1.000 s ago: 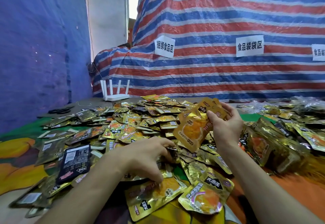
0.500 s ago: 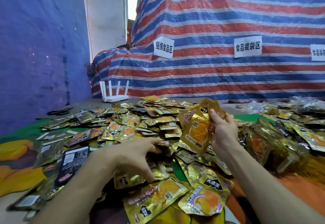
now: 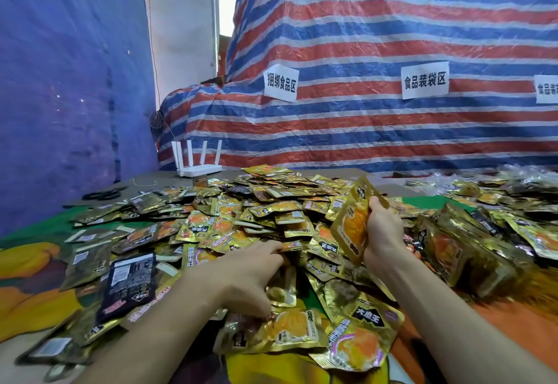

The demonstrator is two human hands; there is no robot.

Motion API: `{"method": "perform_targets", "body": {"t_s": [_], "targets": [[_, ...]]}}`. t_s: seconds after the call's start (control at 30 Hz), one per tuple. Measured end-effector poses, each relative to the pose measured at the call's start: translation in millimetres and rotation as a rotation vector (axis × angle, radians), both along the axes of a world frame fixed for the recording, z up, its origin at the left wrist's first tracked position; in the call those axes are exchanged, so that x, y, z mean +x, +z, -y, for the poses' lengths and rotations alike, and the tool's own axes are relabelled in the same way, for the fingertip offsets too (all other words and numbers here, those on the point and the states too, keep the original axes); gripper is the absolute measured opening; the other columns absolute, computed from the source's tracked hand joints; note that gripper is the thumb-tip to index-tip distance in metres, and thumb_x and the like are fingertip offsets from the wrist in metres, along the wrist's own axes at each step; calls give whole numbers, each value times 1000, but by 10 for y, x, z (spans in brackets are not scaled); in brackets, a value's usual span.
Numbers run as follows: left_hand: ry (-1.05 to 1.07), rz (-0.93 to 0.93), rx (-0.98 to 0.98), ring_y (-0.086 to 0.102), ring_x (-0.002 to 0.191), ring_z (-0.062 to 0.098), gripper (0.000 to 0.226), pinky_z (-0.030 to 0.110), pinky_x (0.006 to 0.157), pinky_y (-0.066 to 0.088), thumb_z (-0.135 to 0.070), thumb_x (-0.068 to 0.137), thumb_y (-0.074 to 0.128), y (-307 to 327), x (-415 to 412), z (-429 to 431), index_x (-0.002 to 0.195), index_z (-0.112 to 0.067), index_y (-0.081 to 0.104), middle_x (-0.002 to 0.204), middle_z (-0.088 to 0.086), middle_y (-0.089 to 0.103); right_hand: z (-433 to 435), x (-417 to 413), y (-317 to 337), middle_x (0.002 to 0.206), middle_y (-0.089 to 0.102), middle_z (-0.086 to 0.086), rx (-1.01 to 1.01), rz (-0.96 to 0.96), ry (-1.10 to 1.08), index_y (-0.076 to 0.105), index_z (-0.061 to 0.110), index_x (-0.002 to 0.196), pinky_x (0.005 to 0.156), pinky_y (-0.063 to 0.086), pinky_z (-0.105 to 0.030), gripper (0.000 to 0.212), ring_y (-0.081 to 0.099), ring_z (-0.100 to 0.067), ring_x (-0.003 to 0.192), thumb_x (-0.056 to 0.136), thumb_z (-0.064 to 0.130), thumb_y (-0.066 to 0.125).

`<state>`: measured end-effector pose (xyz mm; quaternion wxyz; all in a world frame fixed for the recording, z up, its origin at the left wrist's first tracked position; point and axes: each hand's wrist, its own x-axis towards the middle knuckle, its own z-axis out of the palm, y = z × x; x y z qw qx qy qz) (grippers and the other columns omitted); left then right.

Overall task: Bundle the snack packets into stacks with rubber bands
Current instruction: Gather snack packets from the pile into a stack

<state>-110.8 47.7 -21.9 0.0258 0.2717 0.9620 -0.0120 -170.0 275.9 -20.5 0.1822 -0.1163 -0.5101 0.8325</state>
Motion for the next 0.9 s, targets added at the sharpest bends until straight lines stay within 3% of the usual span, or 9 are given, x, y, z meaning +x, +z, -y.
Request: {"method": "perform_targets", "body": {"t_s": [0.13,0.23,0.3,0.4,0.5,0.57,0.63,0.8,0.9], "targets": [[-28,-87,13,37,133,17,33,38,109,39,-24,92,54,-13,4,-55,122,-13,58,157,-4,28,35,71,-45,87,67,-13,170,63,-10,61,9,102,54,53,-34,40,63,-24,64,100,42,38],[-52,-206,181,54,107,15,26,32,86,49,-26,101,46,23,-48,-13,113,-16,66,134,-9,53,56,99,-60,59,52,-6,161,-17,23,50,17,69,33,34,-21,40,46,-14,38,96,36,29],[-36,-320,361,57,92,11,25,26,77,48,-26,104,46,27,-91,34,117,-22,66,112,-8,62,69,120,-56,55,49,-5,124,-49,55,50,14,73,32,32,-19,39,43,-11,33,97,35,28],[-26,-446,736,62,92,7,27,20,81,51,-17,103,49,8,-155,93,125,-23,64,107,-7,66,62,113,-54,54,49,-3,124,-36,100,53,10,81,34,35,-22,34,44,-11,36,96,33,32],[-74,-413,1143,66,87,-2,41,13,64,55,-7,100,53,11,-173,105,120,-43,54,108,-16,61,93,107,-56,56,55,0,134,-1,187,52,15,79,52,49,-30,20,55,-16,46,96,23,45],[-72,-371,1339,65,98,-5,57,22,64,60,-8,97,59,10,-174,91,127,-53,42,119,-13,57,157,101,-69,70,63,-3,104,-24,306,53,14,90,67,57,-39,13,66,-22,64,100,20,48],[20,-302,1500,71,96,11,70,36,68,63,-14,92,67,-4,-171,67,133,-55,28,119,-5,57,239,109,-78,86,67,-7,104,-74,401,55,12,103,73,58,-44,10,70,-24,78,103,19,47],[267,-263,1557,70,90,14,31,29,65,61,-29,93,66,-11,-215,13,120,-28,50,116,-2,62,374,181,-95,88,63,-10,34,-131,527,54,11,99,53,56,-33,16,68,-17,65,105,23,46],[331,-346,1442,64,92,11,11,27,70,53,-35,102,53,-53,-231,-24,109,-27,52,100,-12,62,389,224,-82,84,67,-7,10,-123,558,63,9,99,56,56,-34,27,67,-18,68,105,28,47]]}}
